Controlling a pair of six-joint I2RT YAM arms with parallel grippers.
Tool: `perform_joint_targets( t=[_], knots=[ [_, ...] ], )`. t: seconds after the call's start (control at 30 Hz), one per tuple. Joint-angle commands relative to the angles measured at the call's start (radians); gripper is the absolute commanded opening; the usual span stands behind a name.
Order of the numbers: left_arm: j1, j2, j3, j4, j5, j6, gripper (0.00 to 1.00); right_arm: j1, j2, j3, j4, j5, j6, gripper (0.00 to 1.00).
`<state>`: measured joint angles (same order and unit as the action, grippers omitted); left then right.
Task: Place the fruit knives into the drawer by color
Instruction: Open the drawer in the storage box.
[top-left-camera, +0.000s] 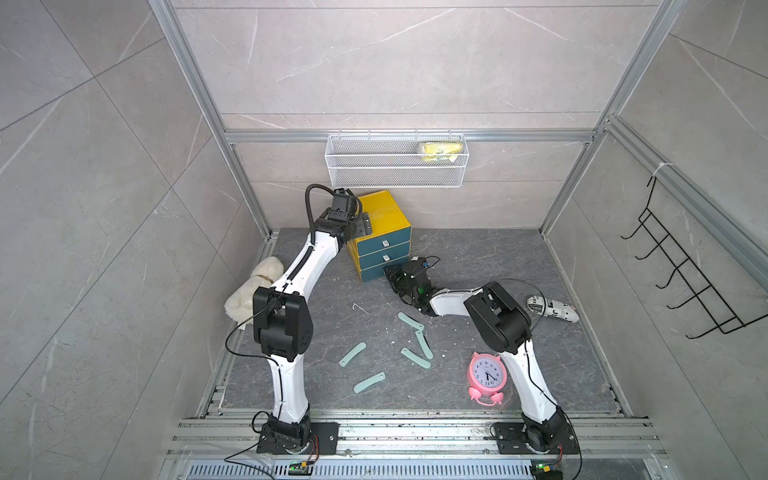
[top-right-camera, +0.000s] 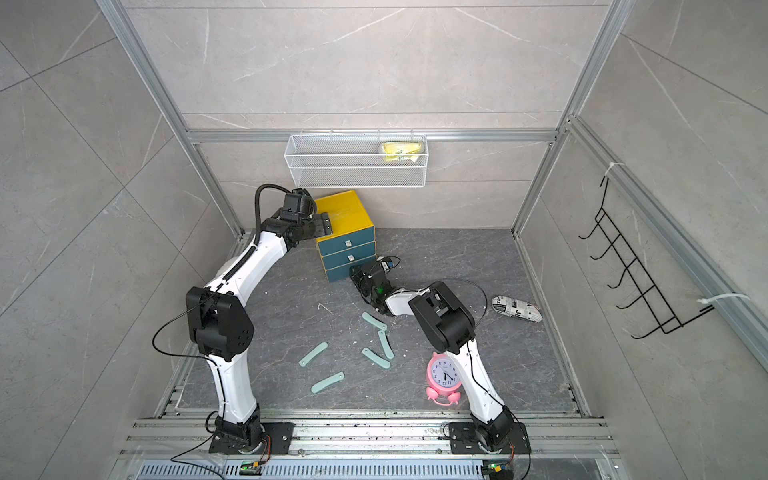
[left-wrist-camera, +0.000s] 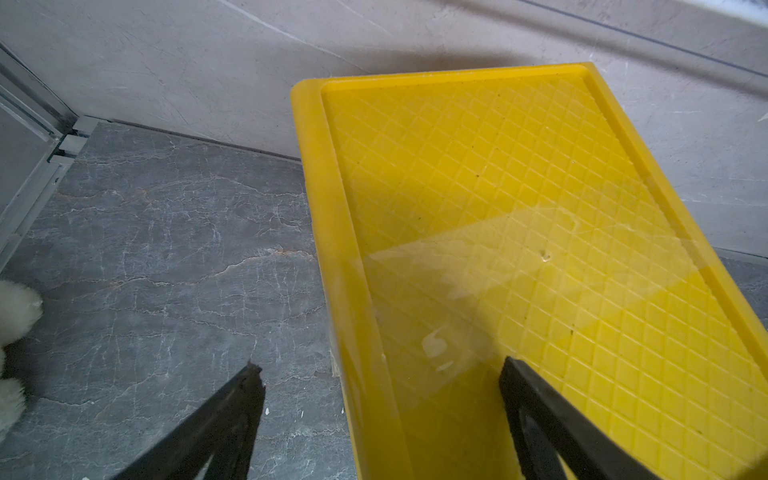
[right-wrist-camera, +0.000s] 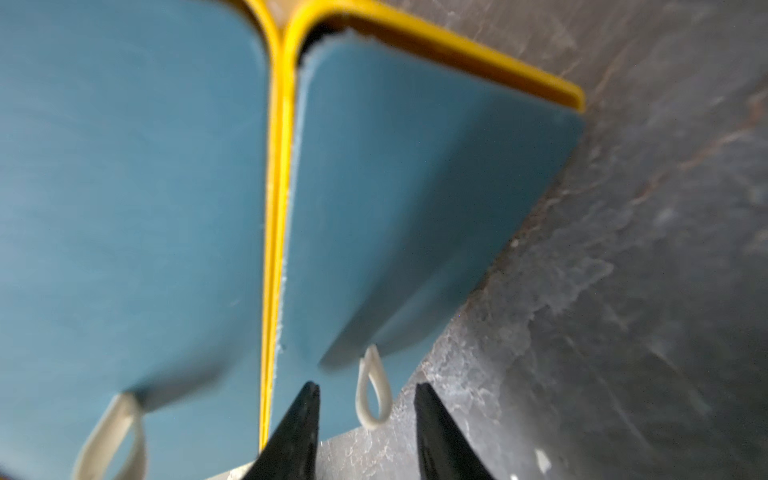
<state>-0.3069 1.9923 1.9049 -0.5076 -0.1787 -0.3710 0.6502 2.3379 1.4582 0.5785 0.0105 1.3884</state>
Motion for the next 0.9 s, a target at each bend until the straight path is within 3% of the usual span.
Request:
perform_joint_targets(
  t=[0.0,0.27,0.4,0.87],
  knots=[
    [0.001,0.029,-0.017,-0.146,0.036,0.017,0.92,0.001,0.032,0.040,-0.018,-0.001,-0.004,0.37],
    [0.004,0.034,-0.016,-0.145,0.044,0.017,0.92,-0.001,0.058,0.066,-0.034,0.017,-0.021,0.19],
    [0.006,0.036,-0.015,-0.146,0.044,0.019,0.91,-0.003,0.058,0.069,-0.037,0.016,-0.035,0.01],
    [0.009,0.044,-0.009,-0.144,0.051,0.001,0.91,0.039,-0.130,-0.297,0.197,0.002,-0.016,0.00]
  ],
)
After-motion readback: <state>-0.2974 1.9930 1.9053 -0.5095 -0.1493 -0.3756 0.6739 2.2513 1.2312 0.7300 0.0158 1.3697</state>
